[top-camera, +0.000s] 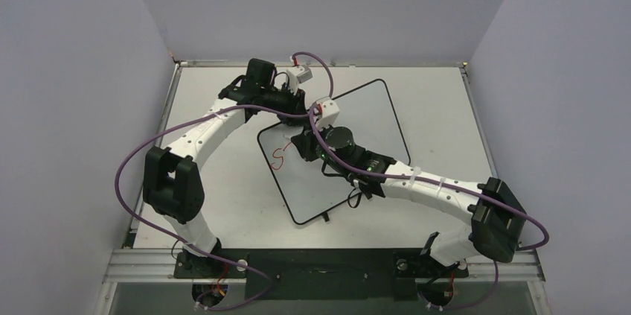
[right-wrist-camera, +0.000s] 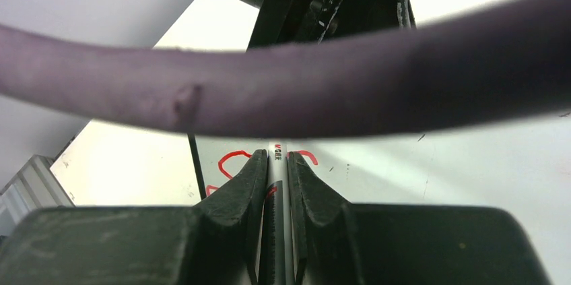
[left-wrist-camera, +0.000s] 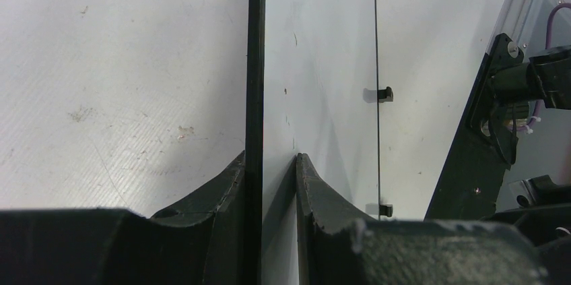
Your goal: Write a sentence on the whiteboard
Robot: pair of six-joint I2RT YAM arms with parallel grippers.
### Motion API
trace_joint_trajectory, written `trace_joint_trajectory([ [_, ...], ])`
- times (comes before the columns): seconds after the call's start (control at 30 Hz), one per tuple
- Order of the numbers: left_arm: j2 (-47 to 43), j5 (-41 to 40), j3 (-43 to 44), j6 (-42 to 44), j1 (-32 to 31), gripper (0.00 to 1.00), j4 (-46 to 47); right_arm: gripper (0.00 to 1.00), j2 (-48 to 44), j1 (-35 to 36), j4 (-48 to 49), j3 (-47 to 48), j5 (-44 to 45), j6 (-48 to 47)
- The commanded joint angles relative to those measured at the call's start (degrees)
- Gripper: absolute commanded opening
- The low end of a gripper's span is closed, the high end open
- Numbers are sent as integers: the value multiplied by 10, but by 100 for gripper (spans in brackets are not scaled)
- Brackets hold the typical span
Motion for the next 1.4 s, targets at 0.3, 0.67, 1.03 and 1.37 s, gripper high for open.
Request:
trace_joint_trajectory([
  [0.3,-1,-80,1,74,-14,0,1,0,-19,16,-26,-40,35,12],
  [0.67,-5,-80,0,74,-14,0,1,0,-47,29,-35,-72,52,25],
  [1.03,-6,-80,0,74,-14,0,1,0,-66,32,-54,-90,74,25],
  [1.37,-7,-80,-1,74,-14,0,1,0,-71,32,-71,-73,93,9],
])
